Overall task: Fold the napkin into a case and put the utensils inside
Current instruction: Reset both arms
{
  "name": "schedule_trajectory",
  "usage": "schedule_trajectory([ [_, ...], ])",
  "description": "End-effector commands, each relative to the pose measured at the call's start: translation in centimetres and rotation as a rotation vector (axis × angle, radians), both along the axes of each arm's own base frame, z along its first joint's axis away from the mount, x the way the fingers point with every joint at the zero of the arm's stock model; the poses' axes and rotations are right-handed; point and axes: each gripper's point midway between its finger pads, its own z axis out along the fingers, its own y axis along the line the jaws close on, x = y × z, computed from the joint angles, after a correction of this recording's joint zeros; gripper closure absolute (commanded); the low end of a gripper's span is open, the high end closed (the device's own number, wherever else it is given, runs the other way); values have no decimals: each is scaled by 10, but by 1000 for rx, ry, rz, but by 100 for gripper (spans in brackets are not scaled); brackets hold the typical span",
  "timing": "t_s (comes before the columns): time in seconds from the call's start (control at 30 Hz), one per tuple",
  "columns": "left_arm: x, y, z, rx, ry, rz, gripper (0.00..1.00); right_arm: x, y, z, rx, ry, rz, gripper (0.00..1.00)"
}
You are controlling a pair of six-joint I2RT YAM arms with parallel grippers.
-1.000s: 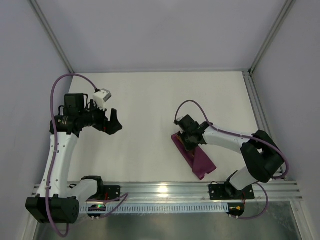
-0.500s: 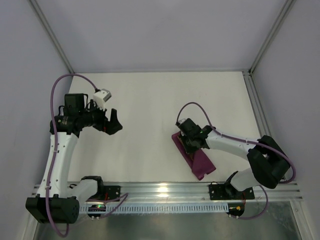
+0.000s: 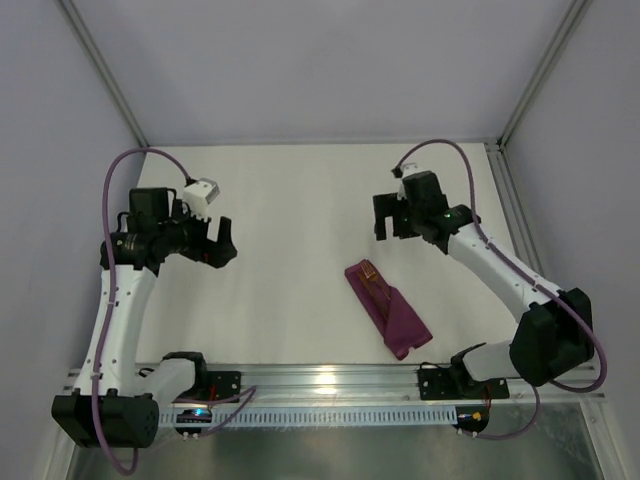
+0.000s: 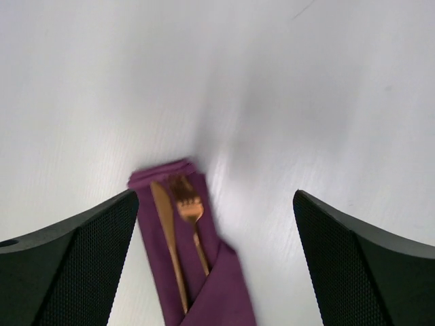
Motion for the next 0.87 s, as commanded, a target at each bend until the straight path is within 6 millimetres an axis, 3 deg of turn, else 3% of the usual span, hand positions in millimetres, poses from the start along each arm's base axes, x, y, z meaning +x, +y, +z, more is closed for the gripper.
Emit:
schedule_trajectory([
  [0.0, 10, 27, 0, 108, -60, 122, 1, 30, -51, 27, 17, -88, -145, 1],
  [0.03, 10, 32, -4, 128, -55, 146, 1, 32, -69, 19, -8, -85, -205, 1],
  [0.07, 14, 54, -4, 181, -70, 244, 1, 39, -96, 21, -1, -111, -289, 1],
  [0.13, 15, 67, -12, 224, -62, 309, 1, 36, -123, 5, 31, -92, -386, 1],
  [0.17, 17, 78, -11, 255, -82, 354, 1, 40, -151, 9, 61, -124, -476, 1],
  [0.2, 16, 81, -20, 270, -68, 369, 1, 36, -161, 0, 81, -116, -529, 1],
  [0.27, 16, 89, -25, 281, -74, 399, 1, 35, -193, 0, 49, -155, -657, 1],
  [0.37, 18, 100, -39, 297, -70, 442, 1, 28, -219, -1, -32, -182, -769, 1],
  [0.5, 19, 110, -48, 304, -61, 485, 1, 28, -221, -3, -22, -172, -815, 1],
  [0.83, 16, 112, -46, 307, -68, 494, 1, 27, -214, -10, -3, -170, -768, 1],
])
